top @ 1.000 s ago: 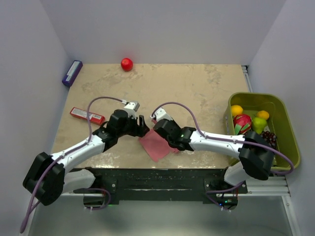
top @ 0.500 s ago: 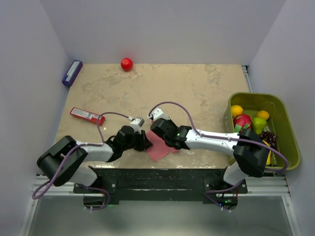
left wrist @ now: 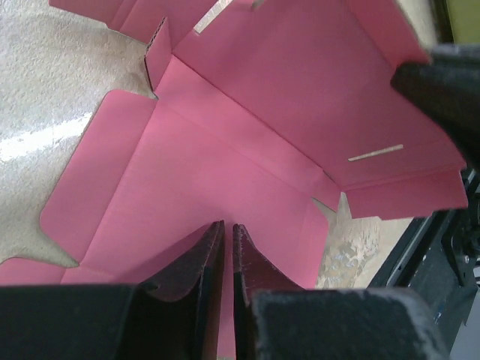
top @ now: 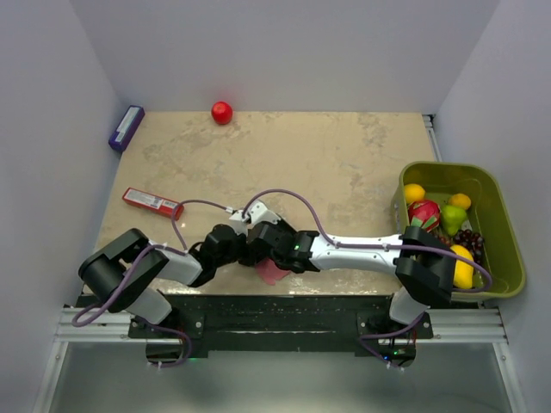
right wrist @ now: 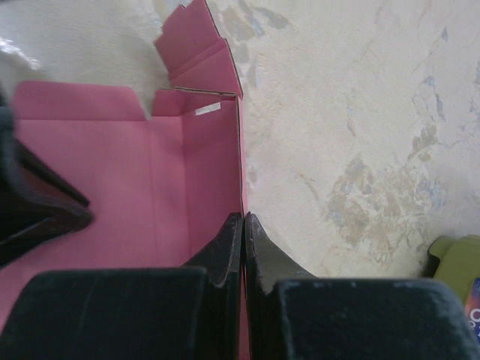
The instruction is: Fold the paper box
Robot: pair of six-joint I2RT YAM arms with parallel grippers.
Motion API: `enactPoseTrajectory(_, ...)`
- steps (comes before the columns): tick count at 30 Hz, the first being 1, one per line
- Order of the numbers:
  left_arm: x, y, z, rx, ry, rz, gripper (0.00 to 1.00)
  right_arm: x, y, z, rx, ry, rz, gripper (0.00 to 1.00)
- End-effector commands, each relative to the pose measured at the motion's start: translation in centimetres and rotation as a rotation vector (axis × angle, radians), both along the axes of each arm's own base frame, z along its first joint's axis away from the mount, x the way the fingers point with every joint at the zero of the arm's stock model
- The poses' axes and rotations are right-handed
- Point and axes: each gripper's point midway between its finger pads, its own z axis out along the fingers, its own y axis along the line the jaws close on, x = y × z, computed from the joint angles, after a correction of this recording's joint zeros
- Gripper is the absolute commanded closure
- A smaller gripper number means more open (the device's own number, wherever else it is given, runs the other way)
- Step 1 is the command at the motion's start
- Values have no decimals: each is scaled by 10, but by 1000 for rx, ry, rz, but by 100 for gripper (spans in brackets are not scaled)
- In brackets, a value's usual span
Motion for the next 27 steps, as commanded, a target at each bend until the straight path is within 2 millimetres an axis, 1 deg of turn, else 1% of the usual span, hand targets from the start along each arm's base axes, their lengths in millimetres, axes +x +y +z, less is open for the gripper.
enactPoseTrajectory(1,-8,1,-9,9,14,-15,86,-26,28,-20,63,88,44,100)
enactPoseTrajectory(3,-9,2,-11,11,17,-15,86,-28,27,-28,72,104,35,100)
enactPoseTrajectory(4,-10,3,-12,12,16,-15,86,-29,25,-35,59,112,32,100)
enactPoseTrajectory(7,-12,4,-12,6,19,-14,86,-31,22,-41,51,118,25,100)
enactPoseTrajectory(9,-12,4,-10,1,14,-12,85,-32,20,-42,49,119,24,100)
enactPoseTrajectory(10,-11,3,-5,-10,6,-10,84,-31,17,-41,44,112,19,100)
enactPoseTrajectory(12,-11,4,-1,-18,0,-4,84,-30,14,-37,37,101,16,100)
enactPoseTrajectory(13,-12,6,0,-14,2,2,83,-29,12,-36,31,92,13,100)
enactPoseTrajectory(14,-11,6,8,-29,-17,5,82,-28,10,-35,27,88,11,100)
enactPoseTrajectory(15,-11,6,12,-35,-22,5,81,-29,9,-34,21,85,17,100)
enactPoseTrajectory(16,-10,6,20,-46,-39,10,78,-28,8,-32,22,82,16,100)
enactPoseTrajectory(17,-10,7,24,-47,-45,10,76,-28,8,-31,22,78,21,100)
enactPoseTrajectory(20,-8,12,41,-52,-84,26,66,-28,6,-28,30,74,37,100)
enactPoseTrajectory(22,-7,19,51,-44,-109,54,59,-28,3,-27,29,73,51,100)
enactPoseTrajectory(24,-5,25,58,-42,-128,80,55,-28,2,-26,29,71,72,100)
enactPoseTrajectory(25,-3,30,66,-42,-142,107,53,-29,3,-22,39,67,81,100)
enactPoseTrajectory(27,1,37,73,-39,-147,146,53,-29,5,-22,48,68,108,100)
